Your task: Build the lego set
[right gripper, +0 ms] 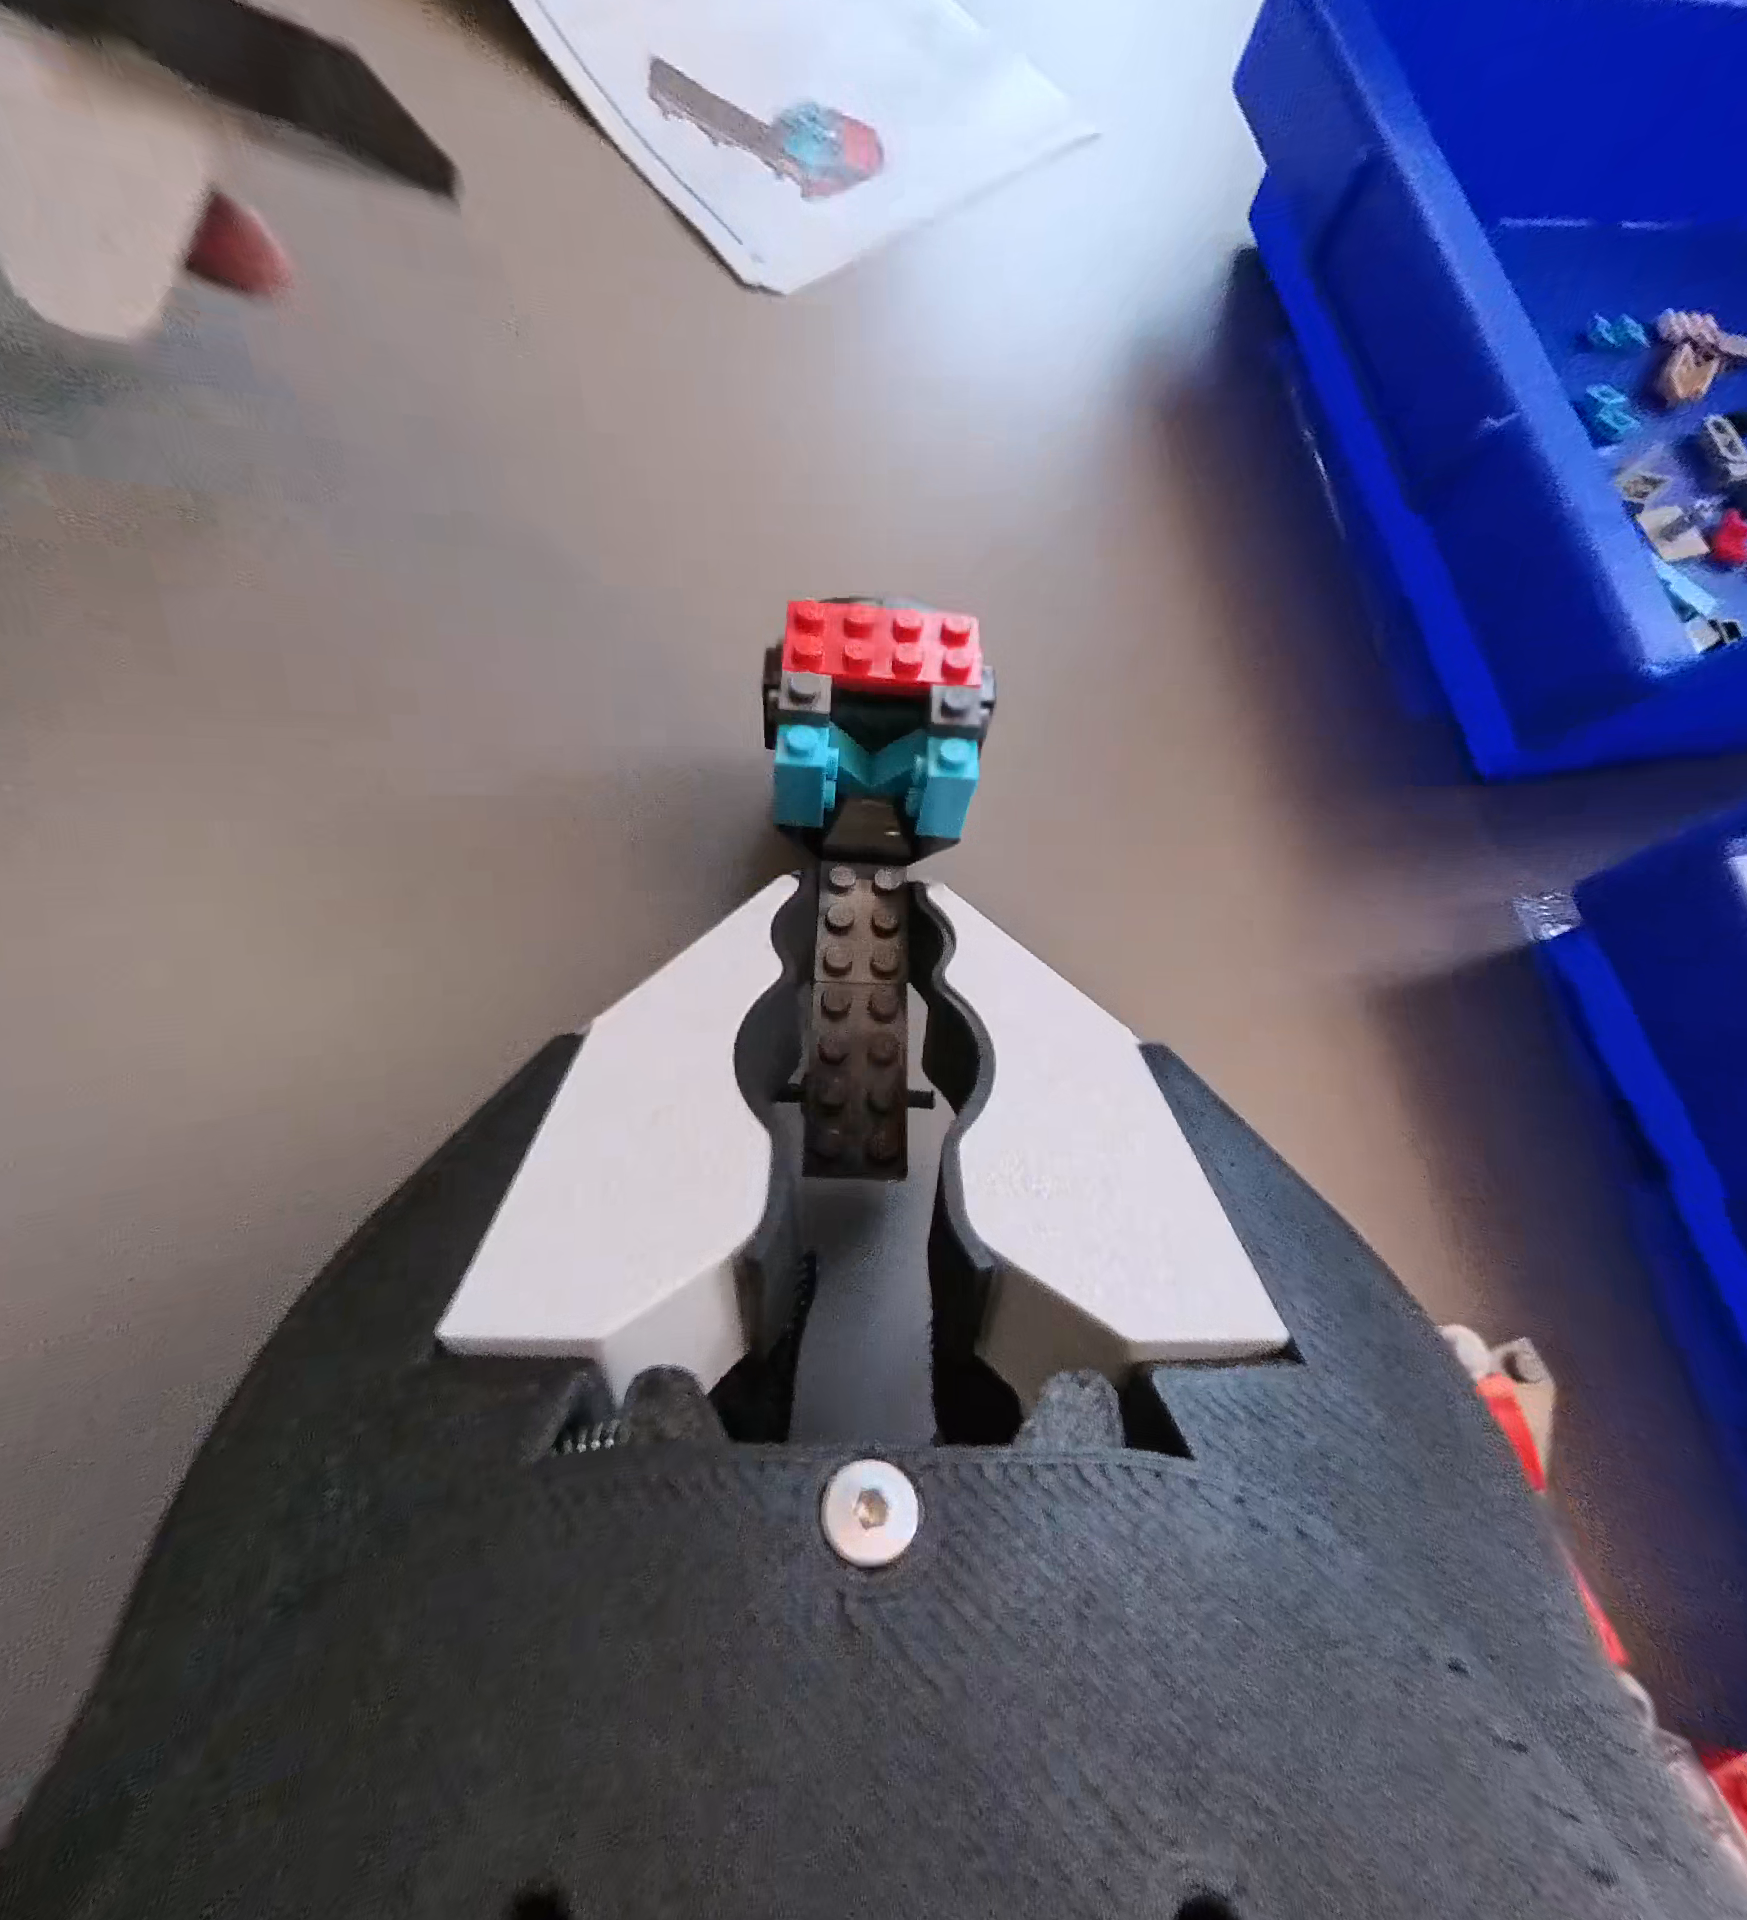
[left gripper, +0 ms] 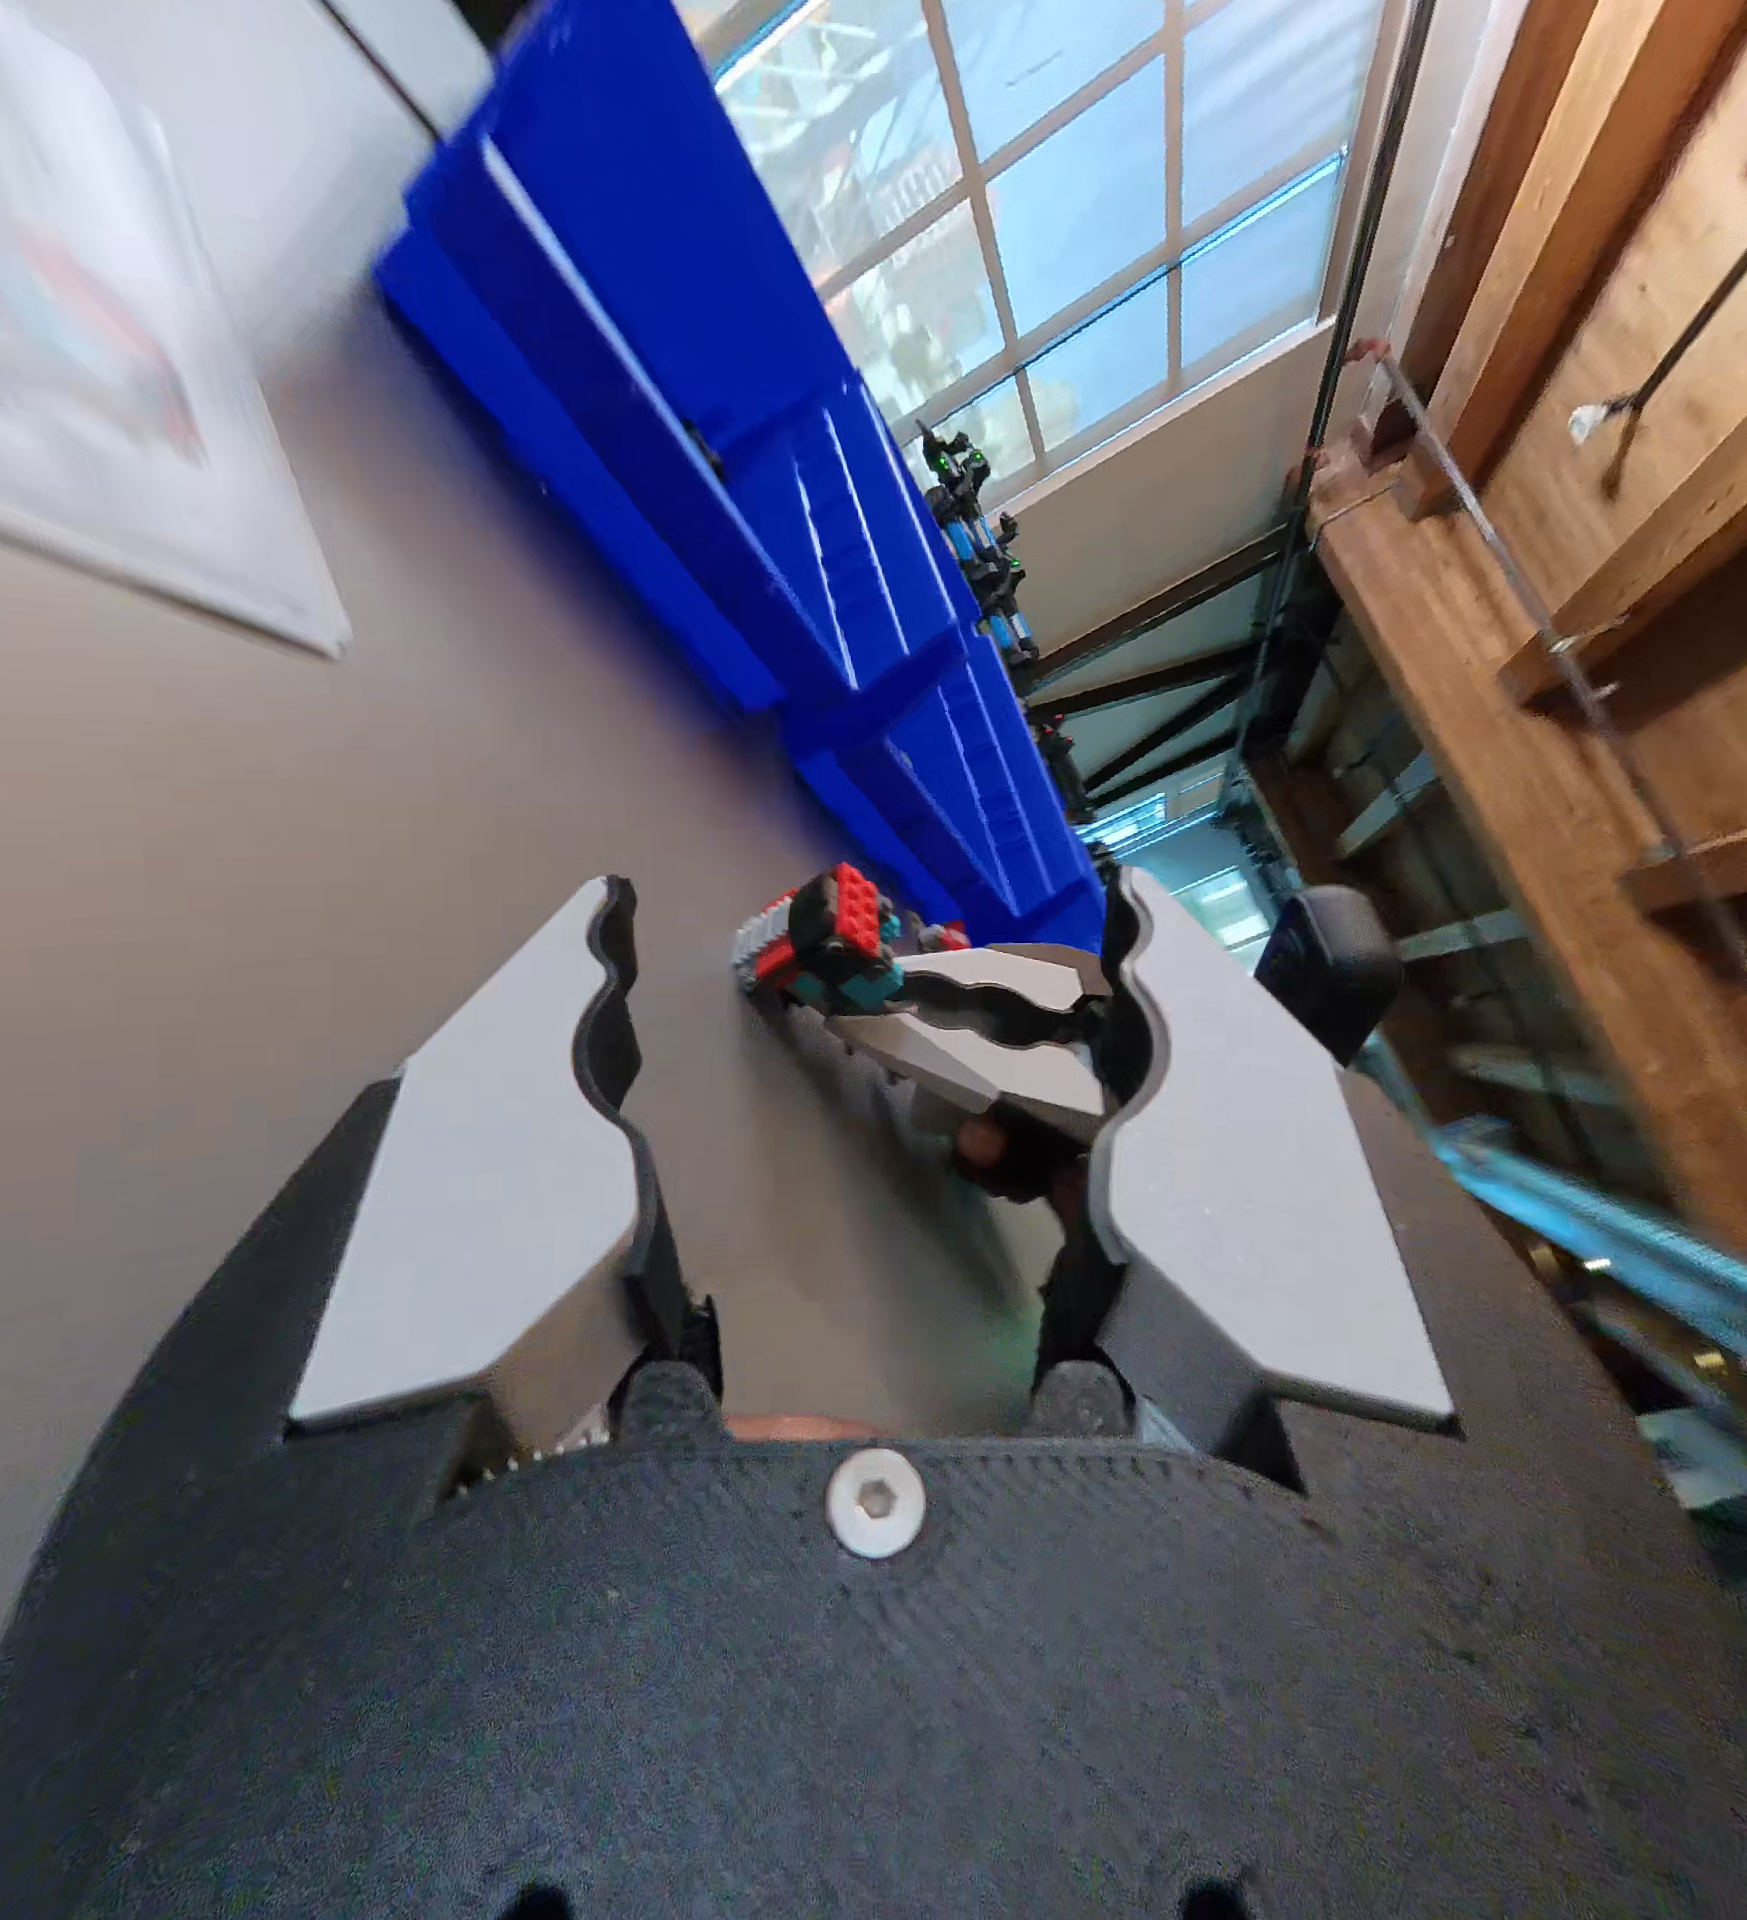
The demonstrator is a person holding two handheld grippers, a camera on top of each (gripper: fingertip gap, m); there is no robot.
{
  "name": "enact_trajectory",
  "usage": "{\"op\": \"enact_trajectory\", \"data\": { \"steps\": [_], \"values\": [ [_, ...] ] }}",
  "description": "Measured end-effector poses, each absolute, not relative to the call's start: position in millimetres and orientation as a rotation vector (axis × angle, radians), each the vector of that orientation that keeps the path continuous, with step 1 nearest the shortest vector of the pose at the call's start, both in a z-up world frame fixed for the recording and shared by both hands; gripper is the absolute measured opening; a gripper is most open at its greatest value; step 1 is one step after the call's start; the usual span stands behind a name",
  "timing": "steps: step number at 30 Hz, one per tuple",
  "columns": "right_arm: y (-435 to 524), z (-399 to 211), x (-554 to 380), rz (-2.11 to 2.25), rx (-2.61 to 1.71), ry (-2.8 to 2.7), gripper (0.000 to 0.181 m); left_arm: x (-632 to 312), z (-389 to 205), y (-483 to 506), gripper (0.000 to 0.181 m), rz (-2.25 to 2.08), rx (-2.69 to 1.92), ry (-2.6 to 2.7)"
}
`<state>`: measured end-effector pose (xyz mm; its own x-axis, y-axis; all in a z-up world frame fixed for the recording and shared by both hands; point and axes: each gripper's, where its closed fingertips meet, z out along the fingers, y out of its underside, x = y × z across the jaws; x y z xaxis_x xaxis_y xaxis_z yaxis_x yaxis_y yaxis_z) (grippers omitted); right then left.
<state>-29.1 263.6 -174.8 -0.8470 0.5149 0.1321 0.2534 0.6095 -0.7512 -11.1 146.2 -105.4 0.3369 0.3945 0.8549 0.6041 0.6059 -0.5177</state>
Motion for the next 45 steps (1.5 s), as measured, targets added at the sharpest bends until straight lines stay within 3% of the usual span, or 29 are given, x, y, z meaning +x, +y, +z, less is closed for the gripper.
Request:
{"op": "enact_trajectory", "data": {
  "steps": [5,7,12,16,22,27,36,45],
  "values": [
    [264.2,-177.0,-33.2,1.037,-0.604,-2.531,0.018,-16.8,-95.8,99.5,0.096,0.114,-1.173,-1.177],
    [265.4,-173.5,-29.5,1.053,-0.609,-2.542,0.028,-18.8,-90.0,82.3,0.098,0.177,-1.232,-1.141],
    [286.1,-149.0,-10.6,1.121,-0.621,-2.542,0.034,-28.9,-74.0,38.4,0.098,0.288,-1.337,-1.087],
    [266.2,-111.7,18.7,1.463,-0.610,-2.498,0.034,-47.8,-58.6,16.5,0.099,0.361,-1.383,-1.024],
    [155.0,-75.1,66.4,2.265,-0.592,-2.335,0.033,-90.9,-41.7,23.6,0.109,0.385,-1.443,-0.921],
    [59.8,-80.0,91.4,2.466,-0.501,-2.456,0.034,-121.8,-31.2,31.1,0.115,0.398,-1.501,-0.861],
    [-13.2,-62.3,115.3,2.723,-0.049,-2.565,0.035,-153.0,-71.2,17.2,0.115,0.389,-1.982,-0.747],
    [21.8,-49.7,50.0,2.994,-0.486,-2.332,0.032,-141.7,-126.6,71.9,0.107,0.355,-2.265,-0.532]
  ]
}}
